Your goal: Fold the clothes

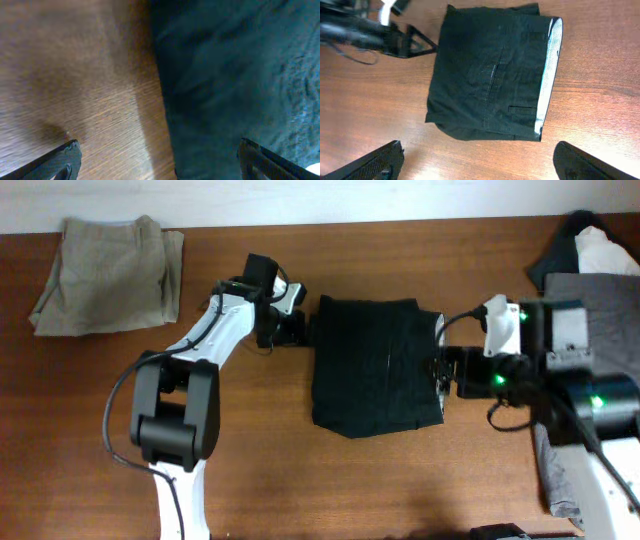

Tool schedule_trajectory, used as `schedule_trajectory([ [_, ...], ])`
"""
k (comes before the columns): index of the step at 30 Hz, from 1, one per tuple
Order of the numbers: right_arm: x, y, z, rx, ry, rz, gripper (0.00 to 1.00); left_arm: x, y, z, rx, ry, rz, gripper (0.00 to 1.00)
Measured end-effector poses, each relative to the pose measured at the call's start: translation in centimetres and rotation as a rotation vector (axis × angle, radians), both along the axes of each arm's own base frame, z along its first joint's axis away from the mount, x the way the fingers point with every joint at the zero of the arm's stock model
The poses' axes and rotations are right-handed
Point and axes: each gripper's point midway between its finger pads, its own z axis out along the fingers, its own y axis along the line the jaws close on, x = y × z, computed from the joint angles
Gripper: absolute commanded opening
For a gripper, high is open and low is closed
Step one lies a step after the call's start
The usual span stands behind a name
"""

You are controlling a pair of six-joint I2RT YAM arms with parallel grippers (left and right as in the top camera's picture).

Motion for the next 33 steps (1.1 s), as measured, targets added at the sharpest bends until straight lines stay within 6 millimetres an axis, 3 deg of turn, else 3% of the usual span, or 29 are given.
schedule_trajectory([
  [6,-0.7,-0.1,-0.2,-0.002,0.022,0.001,0.99,-0.7,-1.5,-0.6,-0.030,0.045,0.007,0.99],
  [9,-0.7,-0.1,-0.5,-0.003,0.037,0.001,1.00,-1.9,-5.2,-0.7,-0.060,0.046,-0.060,0.96],
  [11,-0.7,-0.1,-0.6,-0.004,0.039,0.000,1.00,-2.3,-6.3,-0.7,-0.070,0.048,-0.080,0.76],
  [12,-0.7,-0.1,-0.6,-0.004,0.039,0.000,1.00,-2.3,-6.5,-0.8,-0.070,0.049,-0.079,0.58],
  [13,-0.7,-0.1,-0.6,-0.004,0.039,0.000,1.00,-2.4,-6.6,-1.1,-0.077,0.056,-0.080,0.26],
  [14,-0.7,-0.1,-0.6,-0.004,0.040,0.000,1.00,-2.3,-6.5,-1.5,-0.069,0.055,-0.076,0.09],
  [16,-0.9,-0.1,-0.7,-0.005,0.049,0.000,1.00,-2.2,-6.4,-2.1,-0.067,0.064,-0.071,0.01],
  [20,-0.9,-0.1,-0.7,-0.008,0.052,-0.002,1.00,-2.3,-5.9,-2.7,-0.060,0.083,-0.064,0.01],
  [22,-1.0,-0.3,-0.9,-0.015,0.058,-0.006,1.00,-2.0,-3.9,-2.4,0.007,0.107,-0.058,0.01],
  [25,-1.0,-0.4,-0.9,-0.021,0.058,-0.010,1.00,1.3,1.2,0.0,0.145,0.039,-0.044,0.01],
  [29,-1.0,-0.4,-0.9,-0.021,0.057,-0.010,1.00,6.7,9.9,4.7,0.340,-0.130,0.025,0.01],
  [33,-1.0,-0.4,-0.9,-0.021,0.057,-0.010,1.00,9.5,18.4,7.4,0.440,-0.219,0.119,0.01],
])
